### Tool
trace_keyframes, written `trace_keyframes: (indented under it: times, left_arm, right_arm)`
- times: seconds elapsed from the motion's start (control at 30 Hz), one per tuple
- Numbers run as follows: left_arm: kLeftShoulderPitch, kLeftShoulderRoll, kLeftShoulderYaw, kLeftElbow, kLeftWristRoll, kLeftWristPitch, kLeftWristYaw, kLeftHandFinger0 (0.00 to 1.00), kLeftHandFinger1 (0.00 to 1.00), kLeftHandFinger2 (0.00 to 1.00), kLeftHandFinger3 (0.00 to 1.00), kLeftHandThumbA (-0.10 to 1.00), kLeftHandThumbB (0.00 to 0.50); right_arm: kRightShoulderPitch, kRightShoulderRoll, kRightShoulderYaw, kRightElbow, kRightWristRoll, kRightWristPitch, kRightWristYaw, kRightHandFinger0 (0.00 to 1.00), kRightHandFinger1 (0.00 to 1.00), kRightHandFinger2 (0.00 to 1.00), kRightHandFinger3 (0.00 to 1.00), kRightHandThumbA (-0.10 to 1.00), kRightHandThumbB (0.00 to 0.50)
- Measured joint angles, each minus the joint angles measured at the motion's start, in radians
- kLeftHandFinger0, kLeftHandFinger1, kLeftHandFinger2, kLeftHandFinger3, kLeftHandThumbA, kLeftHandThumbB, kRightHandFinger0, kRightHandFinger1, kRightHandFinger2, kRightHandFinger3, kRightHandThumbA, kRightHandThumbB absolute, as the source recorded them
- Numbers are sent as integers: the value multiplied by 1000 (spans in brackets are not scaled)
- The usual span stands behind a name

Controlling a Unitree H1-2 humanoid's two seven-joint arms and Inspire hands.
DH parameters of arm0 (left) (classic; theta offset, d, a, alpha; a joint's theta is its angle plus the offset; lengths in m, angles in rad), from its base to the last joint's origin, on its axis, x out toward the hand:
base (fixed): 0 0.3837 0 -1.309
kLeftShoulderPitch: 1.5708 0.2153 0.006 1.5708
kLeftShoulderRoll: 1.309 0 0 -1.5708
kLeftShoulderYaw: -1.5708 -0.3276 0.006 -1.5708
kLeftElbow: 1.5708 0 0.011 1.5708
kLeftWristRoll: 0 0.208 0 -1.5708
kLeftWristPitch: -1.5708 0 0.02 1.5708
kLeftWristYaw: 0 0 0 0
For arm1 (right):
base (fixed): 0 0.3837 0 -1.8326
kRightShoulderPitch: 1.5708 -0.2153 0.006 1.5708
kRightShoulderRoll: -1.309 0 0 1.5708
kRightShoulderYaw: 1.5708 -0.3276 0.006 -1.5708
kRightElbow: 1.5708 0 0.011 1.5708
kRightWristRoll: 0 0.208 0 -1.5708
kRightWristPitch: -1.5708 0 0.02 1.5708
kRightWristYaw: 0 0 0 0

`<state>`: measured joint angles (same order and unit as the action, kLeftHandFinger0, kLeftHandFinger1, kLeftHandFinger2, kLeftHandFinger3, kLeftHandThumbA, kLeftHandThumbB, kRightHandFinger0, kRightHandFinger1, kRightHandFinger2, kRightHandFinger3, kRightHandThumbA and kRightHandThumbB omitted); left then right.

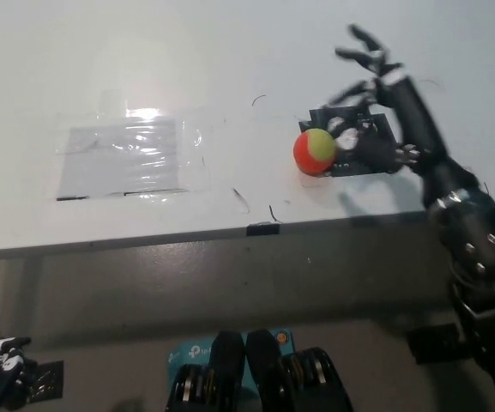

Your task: The robot uses right hand to squeeze a small tennis ball placed on the black area of the table

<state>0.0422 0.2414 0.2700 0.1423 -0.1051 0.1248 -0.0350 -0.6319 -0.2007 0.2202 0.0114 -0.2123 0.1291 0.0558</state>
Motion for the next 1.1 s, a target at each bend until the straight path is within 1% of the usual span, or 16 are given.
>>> trace_keyframes:
  times: [0.03,0.07,0.1,0.17,0.27,0.33,0.4,0.47,0.53,0.57,0.67,0.77,0.87,0.9,1.03,1.1]
  left_arm:
    - [-2,0,0,1,0,1,0,289,272,368,530,444,95]
    - [-4,1,-1,4,0,0,0,300,292,383,547,442,79]
    - [-4,2,-2,5,1,1,-1,304,296,388,552,439,76]
    - [-4,2,-2,5,1,0,-3,274,281,380,540,425,82]
    - [-3,3,-2,5,1,2,-7,292,285,392,540,442,106]
    - [-3,3,-2,5,1,3,-7,292,284,390,534,443,106]
    - [-3,3,-2,5,1,4,-8,302,291,384,526,424,86]
    - [-4,3,-2,5,1,6,-9,309,294,387,529,402,72]
    - [-4,4,-3,5,1,5,-9,305,300,402,550,389,61]
    - [-4,3,-3,6,1,5,-10,318,312,408,554,410,80]
    - [-2,3,-4,6,1,3,-10,308,316,432,543,424,91]
    - [-2,3,-4,6,1,3,-10,318,320,423,505,432,85]
    - [-5,3,-4,6,1,4,-10,326,315,409,485,431,85]
    - [-6,3,-5,6,1,5,-10,309,316,418,512,425,69]
    - [-11,4,-8,6,1,6,-10,257,276,389,511,414,66]
    - [-13,4,-10,6,1,4,-13,251,279,382,524,423,61]
  right_arm:
    - [-16,-4,20,16,-17,9,7,1000,1000,1000,1000,774,386]
    - [-31,-7,37,29,-34,20,14,1000,1000,1000,1000,846,425]
    - [-44,-10,54,39,-52,32,19,1000,1000,1000,1000,856,426]
    - [-79,-22,95,70,-93,62,38,1000,1000,1000,1000,879,456]
    - [-121,-31,135,117,-141,93,52,1000,1000,1000,1000,908,469]
    - [-144,-35,154,153,-172,107,57,1000,1000,1000,1000,913,471]
    - [-154,-37,164,181,-200,116,57,1000,1000,1000,1000,904,493]
    - [-159,-36,174,218,-224,115,55,1000,1000,1000,1000,883,486]
    - [-164,-35,188,274,-250,110,48,1000,1000,1000,1000,872,495]
    - [-167,-34,194,310,-262,108,44,1000,1000,1000,1000,871,493]
    - [-179,-34,211,398,-293,89,30,1000,1000,1000,1000,866,480]
    - [-201,-34,221,475,-316,70,16,1000,1000,1000,1000,870,488]
    - [-219,-32,215,510,-321,54,3,1000,1000,1000,1000,887,472]
    - [-223,-29,212,522,-322,46,-4,1000,1000,1000,1000,926,499]
    - [-223,-6,211,573,-323,23,-16,1000,1000,1000,1000,913,499]
    - [-225,9,210,608,-322,7,-23,1000,1000,1000,1000,904,500]
